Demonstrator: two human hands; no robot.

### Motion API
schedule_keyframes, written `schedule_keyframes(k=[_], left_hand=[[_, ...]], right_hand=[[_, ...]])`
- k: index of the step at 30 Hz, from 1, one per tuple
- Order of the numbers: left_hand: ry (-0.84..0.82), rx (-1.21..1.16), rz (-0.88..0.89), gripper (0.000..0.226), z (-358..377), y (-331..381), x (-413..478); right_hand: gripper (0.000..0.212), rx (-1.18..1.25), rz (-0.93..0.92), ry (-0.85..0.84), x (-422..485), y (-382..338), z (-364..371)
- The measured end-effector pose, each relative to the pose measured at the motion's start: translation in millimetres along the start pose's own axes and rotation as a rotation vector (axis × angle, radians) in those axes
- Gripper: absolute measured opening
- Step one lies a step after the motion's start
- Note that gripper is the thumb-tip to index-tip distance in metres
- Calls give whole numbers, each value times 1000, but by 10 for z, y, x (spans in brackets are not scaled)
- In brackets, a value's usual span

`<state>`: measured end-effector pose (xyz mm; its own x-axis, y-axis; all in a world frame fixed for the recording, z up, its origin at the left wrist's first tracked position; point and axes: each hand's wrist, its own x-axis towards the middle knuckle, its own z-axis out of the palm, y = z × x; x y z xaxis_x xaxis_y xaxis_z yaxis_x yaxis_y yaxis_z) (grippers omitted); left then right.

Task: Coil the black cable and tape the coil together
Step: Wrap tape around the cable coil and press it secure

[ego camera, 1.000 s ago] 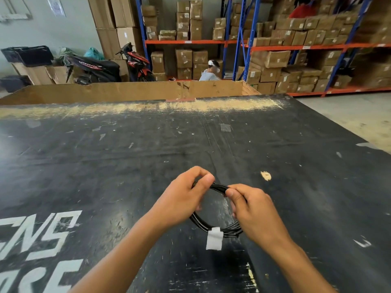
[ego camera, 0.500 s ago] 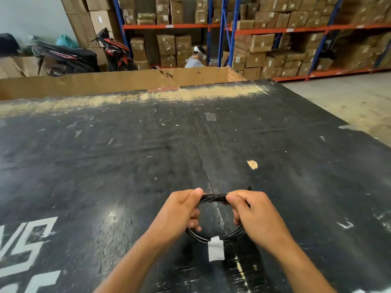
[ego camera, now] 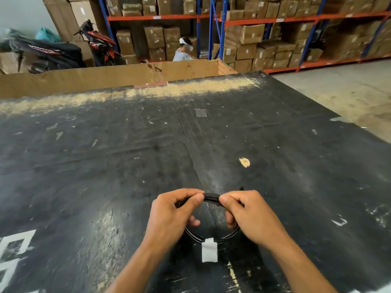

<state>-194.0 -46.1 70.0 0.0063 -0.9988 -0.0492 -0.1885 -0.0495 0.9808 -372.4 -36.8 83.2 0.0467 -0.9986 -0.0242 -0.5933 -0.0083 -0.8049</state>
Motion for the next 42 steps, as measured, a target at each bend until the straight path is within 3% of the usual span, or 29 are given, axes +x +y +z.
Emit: schedule_keyframes(k=[4, 7, 9, 12, 15, 22, 29, 33, 38, 42], left_hand=[[33, -72, -21, 13, 9, -22, 48], [92, -104, -37, 11, -48, -24, 96], [126, -119, -36, 10, -96, -24, 127], [149, -152, -45, 11, -138, -31, 177], [148, -179, -45, 12, -129, -32, 206], [158, -187, -54, 10, -130, -11, 216], [214, -192, -86, 11, -162, 4, 233], [205, -180, -84, 11, -102, 45, 247], [195, -134, -57, 10, -78, 113, 221], [157, -104, -48, 9, -79, 172, 162]], right_hand=[[38, 117, 21, 9, 37, 82, -21], [22, 277, 162, 286, 91, 290, -99], [14, 200, 237, 405, 114, 474, -170], [35, 58, 348, 242, 107, 639, -182], [51, -67, 331, 105, 105, 624, -156], [15, -217, 248, 108, 226, 573, -167], [10, -21, -87, 411, 46, 233, -290], [10, 122, -283, 296, -87, -135, -228], [14, -191, -451, 114, -71, -129, 8], [17, -446, -566, 204, 28, -91, 114]])
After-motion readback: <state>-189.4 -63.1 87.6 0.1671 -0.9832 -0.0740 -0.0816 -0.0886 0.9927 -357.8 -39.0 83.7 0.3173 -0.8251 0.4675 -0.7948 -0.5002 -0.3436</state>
